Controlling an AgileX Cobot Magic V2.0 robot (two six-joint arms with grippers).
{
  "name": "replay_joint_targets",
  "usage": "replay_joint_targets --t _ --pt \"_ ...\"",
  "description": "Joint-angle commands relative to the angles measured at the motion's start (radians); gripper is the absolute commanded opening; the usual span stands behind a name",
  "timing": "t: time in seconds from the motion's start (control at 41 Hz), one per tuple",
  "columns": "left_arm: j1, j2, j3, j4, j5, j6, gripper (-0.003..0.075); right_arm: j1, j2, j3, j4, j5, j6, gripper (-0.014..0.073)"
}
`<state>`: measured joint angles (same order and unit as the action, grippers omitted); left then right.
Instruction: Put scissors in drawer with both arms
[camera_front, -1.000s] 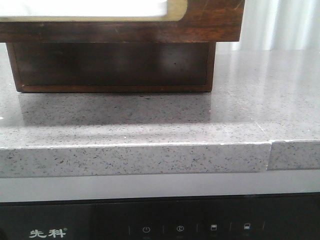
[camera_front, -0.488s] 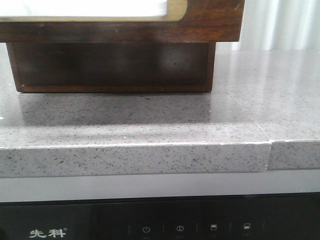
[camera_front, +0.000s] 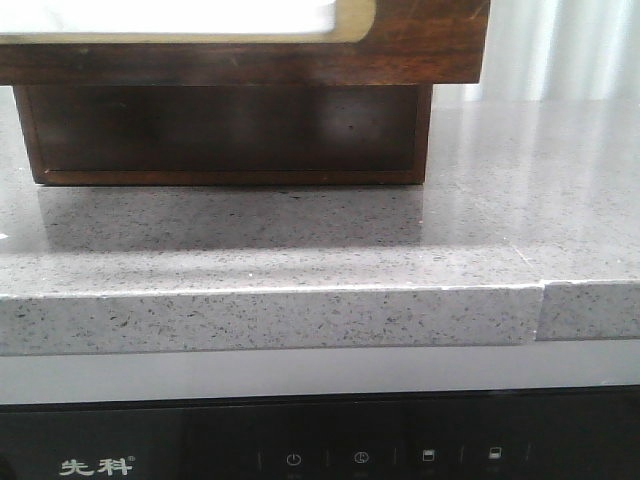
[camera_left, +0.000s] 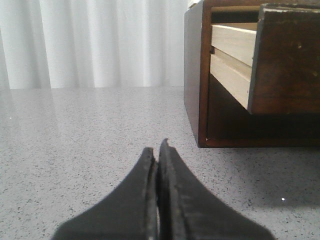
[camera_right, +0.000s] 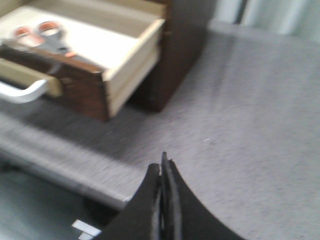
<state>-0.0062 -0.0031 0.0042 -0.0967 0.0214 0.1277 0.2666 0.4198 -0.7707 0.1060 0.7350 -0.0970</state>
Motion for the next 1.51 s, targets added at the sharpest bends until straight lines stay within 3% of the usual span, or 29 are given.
replay_joint_targets --t 0.0,0.22,0.537,0.707,1.268,1.488 --pt "-0.007 -0.018 0.025 -0.007 -0.085 -0.001 -0.002 -0.086 -0.075 0.106 -0.009 -0.253 -0.005 -0.0069" --pt "-0.007 -0.018 0.025 -0.007 -0.085 -0.001 -0.002 -0.229 -0.286 0.429 -0.009 -0.576 -0.005 -0.0069" --pt "-0.007 -0.018 0.025 -0.007 -0.085 -0.001 -0.002 -0.274 -0.447 0.723 -0.009 -0.748 -0.005 -0.0069" --pt "-0.007 -0.018 0.025 -0.007 -0.085 -0.001 -0.002 -0.252 -0.447 0.796 -0.009 -0.82 -0.005 -0.0069" --pt "-0.007 -0.018 0.025 -0.007 -0.085 -0.001 -0.002 -0.243 -0.447 0.798 -0.015 -0.827 -0.002 -0.0069" --pt "-0.007 -0.018 0.025 -0.007 -0.085 -0.001 -0.002 -0.243 -0.447 0.798 -0.117 -0.846 0.116 -0.0068"
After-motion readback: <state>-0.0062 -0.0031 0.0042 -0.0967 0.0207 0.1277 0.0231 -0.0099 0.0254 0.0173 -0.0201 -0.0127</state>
